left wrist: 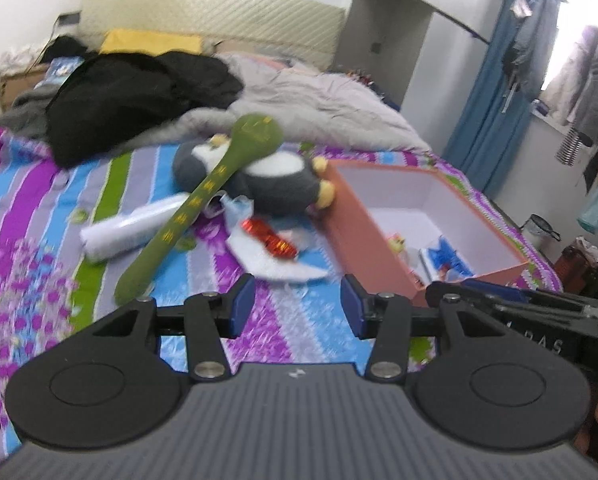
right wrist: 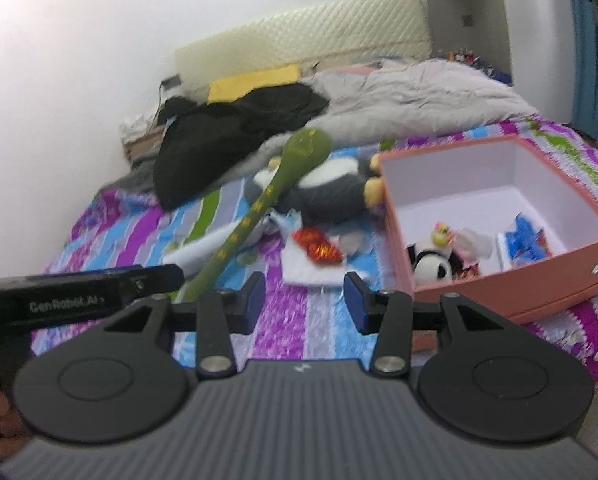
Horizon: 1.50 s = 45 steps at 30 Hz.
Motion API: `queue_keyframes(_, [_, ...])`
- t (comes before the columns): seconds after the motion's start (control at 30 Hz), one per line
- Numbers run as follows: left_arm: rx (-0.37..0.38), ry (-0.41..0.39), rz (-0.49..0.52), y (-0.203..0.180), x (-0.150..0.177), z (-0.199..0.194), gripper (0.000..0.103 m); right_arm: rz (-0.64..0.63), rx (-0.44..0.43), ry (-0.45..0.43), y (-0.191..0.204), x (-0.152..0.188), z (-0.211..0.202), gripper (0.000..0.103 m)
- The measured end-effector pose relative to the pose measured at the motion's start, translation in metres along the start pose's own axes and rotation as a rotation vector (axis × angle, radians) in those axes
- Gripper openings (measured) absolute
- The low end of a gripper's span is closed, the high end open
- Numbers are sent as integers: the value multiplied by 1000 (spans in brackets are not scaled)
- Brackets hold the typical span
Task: Organize soft objects
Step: 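Grasp the white tissue with the left gripper while the right gripper grasps the red foil packet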
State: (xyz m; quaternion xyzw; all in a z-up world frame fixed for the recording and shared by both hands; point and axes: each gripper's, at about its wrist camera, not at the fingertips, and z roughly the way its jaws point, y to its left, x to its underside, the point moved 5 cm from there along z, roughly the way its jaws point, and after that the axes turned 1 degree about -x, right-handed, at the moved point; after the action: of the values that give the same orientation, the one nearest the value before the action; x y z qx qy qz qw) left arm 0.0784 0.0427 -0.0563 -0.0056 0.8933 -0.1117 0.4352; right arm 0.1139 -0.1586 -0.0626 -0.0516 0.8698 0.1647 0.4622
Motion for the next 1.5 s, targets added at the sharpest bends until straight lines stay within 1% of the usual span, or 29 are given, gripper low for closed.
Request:
queue_keyframes(0.13, [-38, 17, -22, 16, 21, 8, 53, -8, -23, 58, 8, 21, 13, 46])
queue_keyframes(0.23, [-77, 28, -32, 23, 34, 22, 53, 0, -42, 89, 7, 33, 27, 46])
queue_keyframes(0.3, [-84, 41, -49, 28, 41, 30, 53, 32, -44, 107, 2, 39, 38, 46])
queue_keyframes(0.37, [-89, 39, -69, 33, 45, 37, 53, 56, -61, 124, -1, 42, 48, 46])
queue_keyframes(0.47, [-84, 28, -108, 39, 47, 46, 53, 27, -58, 133, -2, 43, 59, 46])
queue_keyframes(0.53, [-74, 21, -136, 43, 48, 53, 53, 10, -59, 144, -3, 44, 66, 46])
queue_keyframes(0.6, [-63, 33, -167, 49, 48, 65, 53, -5, -55, 154, -6, 43, 73, 46])
queue_keyframes(0.8, [-23, 55, -248, 69, 43, 110, 53, -25, -47, 160, -10, 37, 101, 46])
queue_keyframes(1.13, [53, 97, -365, 93, 28, 183, 53, -34, -37, 158, -11, 13, 174, 46])
queue_keyframes(1.4, [115, 138, -450, 106, 23, 239, 52, -13, 11, 201, -25, 1, 238, 47])
queue_keyframes(1.43, [126, 145, -456, 106, 23, 246, 52, -3, 12, 209, -27, 0, 246, 49])
queue_keyframes(1.47, [134, 151, -462, 106, 23, 252, 52, 7, 11, 217, -30, -1, 253, 56])
queue_keyframes(1.5, [141, 157, -466, 106, 23, 257, 52, 17, 14, 224, -33, -2, 260, 61])
